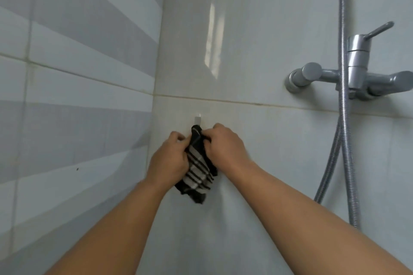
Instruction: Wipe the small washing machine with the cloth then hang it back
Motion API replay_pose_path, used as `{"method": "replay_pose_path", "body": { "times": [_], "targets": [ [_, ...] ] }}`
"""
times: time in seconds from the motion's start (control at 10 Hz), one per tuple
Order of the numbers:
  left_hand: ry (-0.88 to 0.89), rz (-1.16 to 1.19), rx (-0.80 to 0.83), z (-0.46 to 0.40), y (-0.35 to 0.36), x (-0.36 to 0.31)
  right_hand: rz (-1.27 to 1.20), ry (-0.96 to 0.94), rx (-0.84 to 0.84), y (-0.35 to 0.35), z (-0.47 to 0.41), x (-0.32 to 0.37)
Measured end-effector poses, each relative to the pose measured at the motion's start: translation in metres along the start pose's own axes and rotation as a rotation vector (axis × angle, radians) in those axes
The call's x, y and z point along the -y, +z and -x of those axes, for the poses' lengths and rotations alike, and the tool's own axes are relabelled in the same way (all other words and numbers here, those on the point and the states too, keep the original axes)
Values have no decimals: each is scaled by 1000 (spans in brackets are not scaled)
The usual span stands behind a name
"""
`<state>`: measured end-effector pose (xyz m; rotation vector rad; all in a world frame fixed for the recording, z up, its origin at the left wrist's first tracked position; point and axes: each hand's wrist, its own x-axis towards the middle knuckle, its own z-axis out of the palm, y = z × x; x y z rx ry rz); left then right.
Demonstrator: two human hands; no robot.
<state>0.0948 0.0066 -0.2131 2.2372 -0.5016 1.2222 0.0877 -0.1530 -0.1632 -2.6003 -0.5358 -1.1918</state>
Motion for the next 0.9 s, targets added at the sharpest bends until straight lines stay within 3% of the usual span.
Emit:
{"method": "replay_pose_path", "body": {
  "times": [0.1,0.2,0.3,0.6,0.8,0.9],
  "targets": [
    [-411,602,161,10,-4,-28,-36,52,73,2,17,5],
    [-424,618,154,17,-14,-41,64,76,135,-8,28,12],
    [-369,435,98,20,-19,-38,114,140,211,-21,43,18],
    [-410,338,232,35,-47,-44,110,208,405,-57,70,19],
    [-362,390,214,42,-62,-63,51,210,406,-69,80,24],
    [-387,389,205,41,-62,-59,-86,253,308,-73,84,26]
  ]
}}
